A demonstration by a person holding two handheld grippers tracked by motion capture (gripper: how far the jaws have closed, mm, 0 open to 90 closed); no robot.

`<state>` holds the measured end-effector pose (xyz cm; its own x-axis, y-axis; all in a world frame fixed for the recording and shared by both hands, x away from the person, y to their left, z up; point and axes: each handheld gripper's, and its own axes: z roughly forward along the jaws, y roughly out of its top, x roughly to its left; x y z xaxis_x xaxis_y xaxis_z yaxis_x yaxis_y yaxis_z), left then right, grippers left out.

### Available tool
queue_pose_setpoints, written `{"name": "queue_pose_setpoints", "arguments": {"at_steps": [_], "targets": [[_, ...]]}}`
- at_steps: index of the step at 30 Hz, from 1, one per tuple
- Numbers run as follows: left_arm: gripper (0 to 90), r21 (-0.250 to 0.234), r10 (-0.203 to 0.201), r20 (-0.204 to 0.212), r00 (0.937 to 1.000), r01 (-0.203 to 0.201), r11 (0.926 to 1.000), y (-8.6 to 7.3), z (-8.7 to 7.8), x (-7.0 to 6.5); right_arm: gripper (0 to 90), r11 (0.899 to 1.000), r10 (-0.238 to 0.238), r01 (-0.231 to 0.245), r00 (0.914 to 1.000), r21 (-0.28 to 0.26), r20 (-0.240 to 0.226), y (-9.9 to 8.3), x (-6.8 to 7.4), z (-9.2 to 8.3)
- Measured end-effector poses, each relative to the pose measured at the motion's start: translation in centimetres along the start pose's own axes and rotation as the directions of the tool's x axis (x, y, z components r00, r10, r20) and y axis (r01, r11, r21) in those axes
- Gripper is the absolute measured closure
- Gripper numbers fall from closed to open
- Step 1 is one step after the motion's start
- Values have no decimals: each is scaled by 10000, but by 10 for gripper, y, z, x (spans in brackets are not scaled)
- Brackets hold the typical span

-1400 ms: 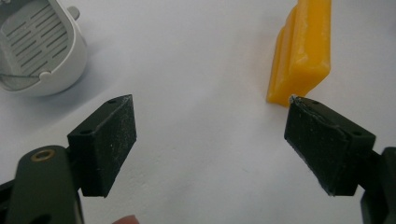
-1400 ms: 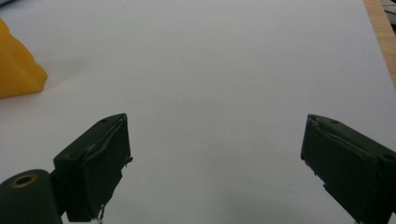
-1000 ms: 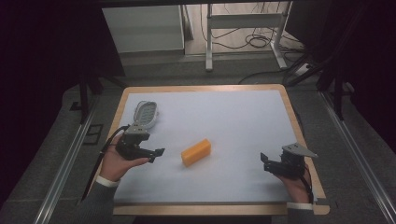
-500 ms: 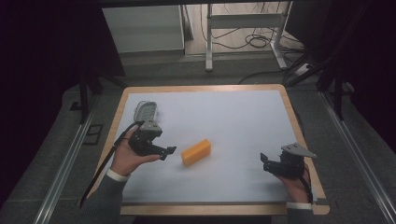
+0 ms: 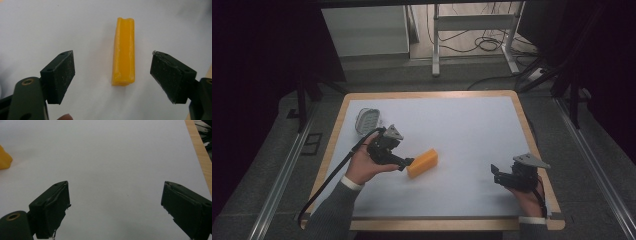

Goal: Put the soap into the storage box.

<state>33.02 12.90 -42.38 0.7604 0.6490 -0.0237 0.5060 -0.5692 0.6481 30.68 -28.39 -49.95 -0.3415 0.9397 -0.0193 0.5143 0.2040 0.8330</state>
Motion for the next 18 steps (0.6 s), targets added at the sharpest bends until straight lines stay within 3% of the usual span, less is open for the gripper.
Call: {"name": "queue_pose_setpoints", "arguments": {"at_steps": [7, 9, 13, 18], "targets": [[224, 422, -80, -1, 10000, 80, 9991, 2, 19, -3, 84, 9999, -74, 75, 9999, 105, -73, 0, 1, 1], [223, 761, 160, -88, 9998, -153, 9970, 4, 23, -5, 84, 9999, -105, 106, 9999, 117, -96, -1, 1, 2], [227, 801, 287, -34, 9996, -284, 9964, 13, 25, -9, 84, 9997, -152, 155, 9998, 208, -104, -1, 1, 3], [226, 1228, 617, -180, 9979, -590, 9907, 18, 37, -13, 84, 9995, -171, 174, 9998, 257, -114, -2, 2, 4]]}}
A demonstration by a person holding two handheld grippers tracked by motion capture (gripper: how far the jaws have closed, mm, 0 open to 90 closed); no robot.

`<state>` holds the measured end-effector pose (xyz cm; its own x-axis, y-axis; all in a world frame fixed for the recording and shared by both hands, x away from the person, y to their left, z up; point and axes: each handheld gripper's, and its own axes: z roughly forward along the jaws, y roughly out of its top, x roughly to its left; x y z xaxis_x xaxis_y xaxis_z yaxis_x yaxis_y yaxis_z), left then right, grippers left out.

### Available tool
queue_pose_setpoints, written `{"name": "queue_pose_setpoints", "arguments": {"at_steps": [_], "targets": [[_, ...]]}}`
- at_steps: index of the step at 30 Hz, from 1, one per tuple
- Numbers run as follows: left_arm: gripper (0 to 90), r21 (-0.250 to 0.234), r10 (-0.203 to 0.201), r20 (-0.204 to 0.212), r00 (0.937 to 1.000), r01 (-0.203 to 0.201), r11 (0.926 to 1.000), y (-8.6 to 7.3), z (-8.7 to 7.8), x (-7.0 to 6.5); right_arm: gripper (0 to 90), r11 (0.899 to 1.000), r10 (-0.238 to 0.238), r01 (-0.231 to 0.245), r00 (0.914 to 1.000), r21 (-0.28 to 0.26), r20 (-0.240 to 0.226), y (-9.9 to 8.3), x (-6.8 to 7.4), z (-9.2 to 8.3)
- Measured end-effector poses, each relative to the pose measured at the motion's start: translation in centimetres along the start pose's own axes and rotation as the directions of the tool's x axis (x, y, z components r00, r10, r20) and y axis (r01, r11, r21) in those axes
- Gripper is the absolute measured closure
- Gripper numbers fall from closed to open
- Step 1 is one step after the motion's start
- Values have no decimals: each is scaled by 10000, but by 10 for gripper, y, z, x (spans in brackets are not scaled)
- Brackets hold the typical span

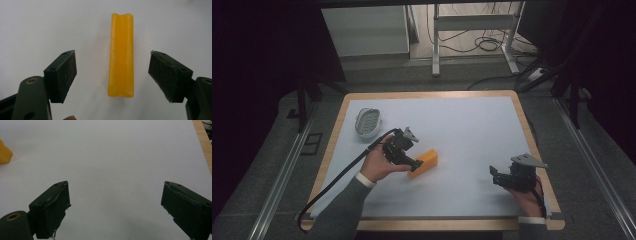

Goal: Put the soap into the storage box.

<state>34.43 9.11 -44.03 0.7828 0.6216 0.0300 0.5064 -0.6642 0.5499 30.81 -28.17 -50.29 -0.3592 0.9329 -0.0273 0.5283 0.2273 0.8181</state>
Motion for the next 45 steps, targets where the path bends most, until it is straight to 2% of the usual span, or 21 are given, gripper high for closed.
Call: {"name": "queue_pose_setpoints", "arguments": {"at_steps": [6, 15, 20, 23, 33, 40, 43, 45], "targets": [[236, 288, 39, 67, 10000, -41, 9996, 2, 15, -2, 84, 10000, 47, -48, 10000, 40, 26, -1, 0, 1], [292, 501, -318, 326, 9990, 301, 9983, 5, 35, 1, 84, 9998, 99, -100, 9999, 188, 81, -2, -1, 3], [319, 742, -354, 553, 9978, 312, 9968, 6, 49, 1, 84, 9998, 150, -152, 9998, 156, 109, -2, -2, 3], [342, 887, -422, 523, 9977, 374, 9954, 5, 56, 1, 84, 9997, 182, -184, 9997, 185, 141, -2, -2, 4], [591, 952, -30, 502, 9987, -18, 9955, 4, 57, -6, 84, 9994, 274, -278, 9993, 182, 245, -3, -4, 4], [602, 960, 39, 629, 9980, -99, 9953, 4, 58, -4, 84, 9994, 245, -251, 9995, 254, 221, -3, -2, 5], [605, 778, 350, 400, 9986, -380, 9962, 2, 57, -8, 84, 9993, 256, -264, 9993, 270, 265, -3, -4, 5], [606, 733, 472, 424, 9980, -502, 9960, 2, 57, -10, 84, 9992, 299, -307, 9991, 275, 293, -4, -4, 5]]}}
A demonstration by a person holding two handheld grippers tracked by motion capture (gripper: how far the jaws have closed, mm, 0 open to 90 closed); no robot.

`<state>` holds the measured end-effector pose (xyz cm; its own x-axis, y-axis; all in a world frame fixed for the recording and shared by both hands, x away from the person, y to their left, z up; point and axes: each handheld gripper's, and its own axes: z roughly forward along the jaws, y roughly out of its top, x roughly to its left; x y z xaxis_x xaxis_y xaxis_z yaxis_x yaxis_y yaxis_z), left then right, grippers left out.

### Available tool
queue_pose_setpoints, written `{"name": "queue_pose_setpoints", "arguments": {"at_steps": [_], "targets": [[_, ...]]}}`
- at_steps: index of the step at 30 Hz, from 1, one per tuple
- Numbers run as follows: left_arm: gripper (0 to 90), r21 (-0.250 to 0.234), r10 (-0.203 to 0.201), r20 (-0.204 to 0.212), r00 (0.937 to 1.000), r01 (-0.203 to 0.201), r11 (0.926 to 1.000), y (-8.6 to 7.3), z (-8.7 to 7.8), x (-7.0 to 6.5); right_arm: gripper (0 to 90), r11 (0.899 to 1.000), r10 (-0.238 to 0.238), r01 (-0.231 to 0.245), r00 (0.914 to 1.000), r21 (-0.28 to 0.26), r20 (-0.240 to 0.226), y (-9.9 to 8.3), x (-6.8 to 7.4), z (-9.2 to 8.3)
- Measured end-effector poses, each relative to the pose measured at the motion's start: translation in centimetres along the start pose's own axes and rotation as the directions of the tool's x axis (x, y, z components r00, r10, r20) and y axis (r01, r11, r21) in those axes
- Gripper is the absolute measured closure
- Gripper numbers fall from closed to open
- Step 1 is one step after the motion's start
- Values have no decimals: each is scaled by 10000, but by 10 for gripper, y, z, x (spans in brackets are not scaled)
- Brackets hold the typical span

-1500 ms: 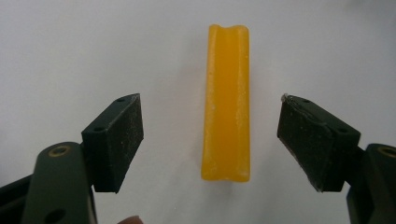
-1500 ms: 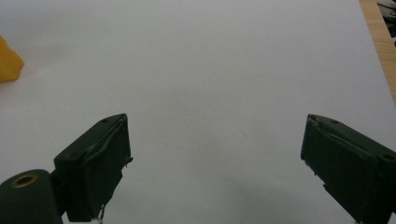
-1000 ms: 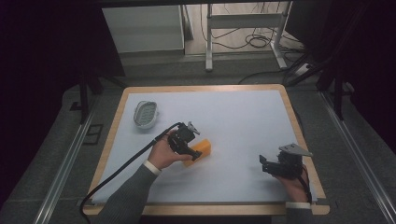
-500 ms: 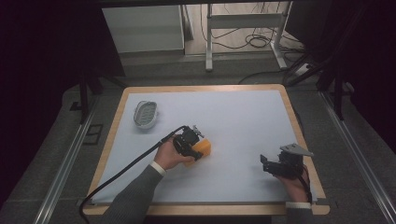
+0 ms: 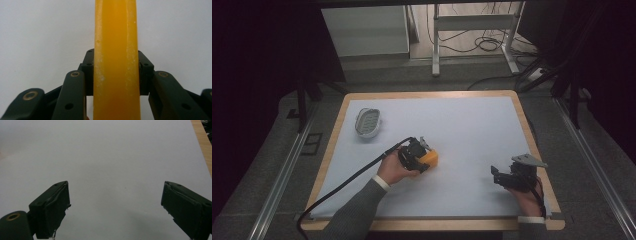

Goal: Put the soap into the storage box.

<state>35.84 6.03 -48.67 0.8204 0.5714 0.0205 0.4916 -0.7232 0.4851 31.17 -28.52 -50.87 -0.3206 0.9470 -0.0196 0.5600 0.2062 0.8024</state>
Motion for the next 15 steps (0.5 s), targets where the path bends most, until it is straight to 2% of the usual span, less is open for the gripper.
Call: {"name": "queue_pose_setpoints", "arguments": {"at_steps": [5, 15], "targets": [[607, 34, -46, 231, 9997, 45, 10000, 0, -2, 2, 84, 10000, 44, -44, 10000, -19, 58, 0, -1, 0], [607, -369, -283, 353, 9990, 296, 9989, 0, -21, 13, 84, 10000, 79, -79, 9999, -34, 88, 0, -1, -1]]}}
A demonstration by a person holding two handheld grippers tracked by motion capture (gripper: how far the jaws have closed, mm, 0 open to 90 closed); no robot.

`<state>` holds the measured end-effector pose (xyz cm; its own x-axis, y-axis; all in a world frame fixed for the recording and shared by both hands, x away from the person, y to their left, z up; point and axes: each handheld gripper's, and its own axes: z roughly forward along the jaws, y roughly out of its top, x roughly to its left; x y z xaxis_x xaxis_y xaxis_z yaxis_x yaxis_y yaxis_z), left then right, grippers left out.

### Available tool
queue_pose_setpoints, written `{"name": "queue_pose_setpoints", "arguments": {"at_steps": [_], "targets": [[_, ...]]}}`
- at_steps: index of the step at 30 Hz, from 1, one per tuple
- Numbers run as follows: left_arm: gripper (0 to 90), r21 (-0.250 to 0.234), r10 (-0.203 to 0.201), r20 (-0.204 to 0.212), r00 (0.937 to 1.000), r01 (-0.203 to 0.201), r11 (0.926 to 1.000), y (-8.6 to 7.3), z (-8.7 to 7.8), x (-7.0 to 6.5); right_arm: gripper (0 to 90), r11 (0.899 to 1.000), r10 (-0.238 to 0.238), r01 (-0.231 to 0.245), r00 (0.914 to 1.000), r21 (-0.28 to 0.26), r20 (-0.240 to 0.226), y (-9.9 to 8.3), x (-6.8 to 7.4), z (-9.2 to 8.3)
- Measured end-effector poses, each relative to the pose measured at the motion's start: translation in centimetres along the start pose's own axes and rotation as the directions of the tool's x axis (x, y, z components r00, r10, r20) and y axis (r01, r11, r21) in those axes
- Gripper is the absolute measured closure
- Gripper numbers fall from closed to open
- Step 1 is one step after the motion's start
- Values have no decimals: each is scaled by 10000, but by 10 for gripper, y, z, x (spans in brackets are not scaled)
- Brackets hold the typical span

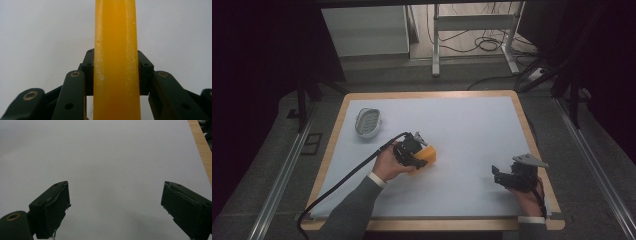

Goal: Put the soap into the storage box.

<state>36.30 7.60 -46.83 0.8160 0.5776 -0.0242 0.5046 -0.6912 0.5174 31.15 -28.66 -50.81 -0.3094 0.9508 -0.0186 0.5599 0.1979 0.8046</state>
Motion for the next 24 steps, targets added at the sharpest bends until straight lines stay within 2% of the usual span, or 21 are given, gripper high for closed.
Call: {"name": "queue_pose_setpoints", "arguments": {"at_steps": [5, 10, 19, 24], "targets": [[607, -175, -139, -176, 9997, 135, 9998, -1, -8, 5, 84, 10000, -44, 44, 10000, 27, 24, 0, 0, 0], [606, -469, -360, 107, 9993, 365, 9982, -3, -15, 8, 84, 10000, -24, 23, 10000, 30, 39, 0, 0, 0], [607, -610, -522, -112, 9986, 514, 9968, -6, -26, 15, 84, 10000, -20, 19, 10000, 83, 75, -1, 0, 1], [607, -896, -757, -364, 9965, 722, 9934, -8, -32, 22, 84, 10000, 1, -2, 10000, 74, 83, -1, -1, 1]]}}
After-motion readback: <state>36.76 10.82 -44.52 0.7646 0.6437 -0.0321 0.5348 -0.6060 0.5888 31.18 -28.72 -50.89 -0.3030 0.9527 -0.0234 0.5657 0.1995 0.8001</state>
